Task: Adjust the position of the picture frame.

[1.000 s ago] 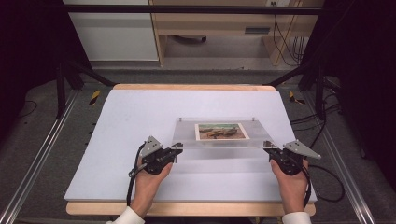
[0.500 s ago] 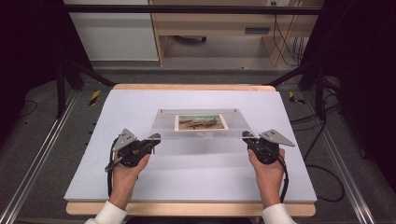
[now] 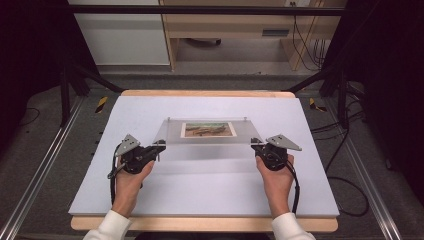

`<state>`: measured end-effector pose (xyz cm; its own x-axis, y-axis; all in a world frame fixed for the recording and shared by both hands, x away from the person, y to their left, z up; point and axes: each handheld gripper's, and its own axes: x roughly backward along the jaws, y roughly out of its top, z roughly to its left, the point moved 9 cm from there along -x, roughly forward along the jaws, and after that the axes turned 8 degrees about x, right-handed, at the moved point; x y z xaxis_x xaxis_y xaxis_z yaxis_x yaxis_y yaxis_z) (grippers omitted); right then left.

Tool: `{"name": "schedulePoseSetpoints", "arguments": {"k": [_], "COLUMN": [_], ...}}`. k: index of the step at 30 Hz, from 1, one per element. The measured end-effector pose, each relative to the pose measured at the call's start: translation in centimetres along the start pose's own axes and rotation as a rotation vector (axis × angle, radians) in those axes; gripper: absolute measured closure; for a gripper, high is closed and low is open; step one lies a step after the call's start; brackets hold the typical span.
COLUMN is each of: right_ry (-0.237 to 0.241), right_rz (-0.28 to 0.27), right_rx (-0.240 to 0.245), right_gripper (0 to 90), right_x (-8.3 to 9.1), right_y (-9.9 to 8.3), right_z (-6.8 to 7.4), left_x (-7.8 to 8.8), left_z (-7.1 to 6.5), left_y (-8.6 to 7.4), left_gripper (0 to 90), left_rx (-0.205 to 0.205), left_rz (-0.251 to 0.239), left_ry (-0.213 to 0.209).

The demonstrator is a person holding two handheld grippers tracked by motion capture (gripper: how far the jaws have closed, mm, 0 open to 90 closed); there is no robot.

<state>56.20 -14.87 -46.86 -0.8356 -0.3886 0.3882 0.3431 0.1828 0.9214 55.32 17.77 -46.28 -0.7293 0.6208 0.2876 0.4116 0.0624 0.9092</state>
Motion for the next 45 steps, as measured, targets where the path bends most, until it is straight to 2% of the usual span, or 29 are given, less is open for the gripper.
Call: {"name": "schedulePoseSetpoints", "arguments": {"k": [9, 31, 45], "right_ry": [0.007, 0.029, 0.032], "right_rz": [0.005, 0.041, 0.056], "right_rx": [0.001, -0.007, -0.013], "right_gripper": [84.9, 84.7, 84.7], "right_x": [-0.1, -0.2, -0.3], "right_y": [-0.4, -2.0, -2.5], "right_z": [0.6, 1.2, 1.4], "left_x": [-0.1, -0.1, -0.1], "left_z": [0.8, 1.2, 1.3], "left_y": [-0.6, -1.9, -2.3], "left_gripper": [83.9, 84.1, 84.1], "left_rx": [0.007, -0.016, -0.016], "left_rz": [0.020, 0.089, 0.107], "left_ry": [0.003, 0.029, 0.032]}}
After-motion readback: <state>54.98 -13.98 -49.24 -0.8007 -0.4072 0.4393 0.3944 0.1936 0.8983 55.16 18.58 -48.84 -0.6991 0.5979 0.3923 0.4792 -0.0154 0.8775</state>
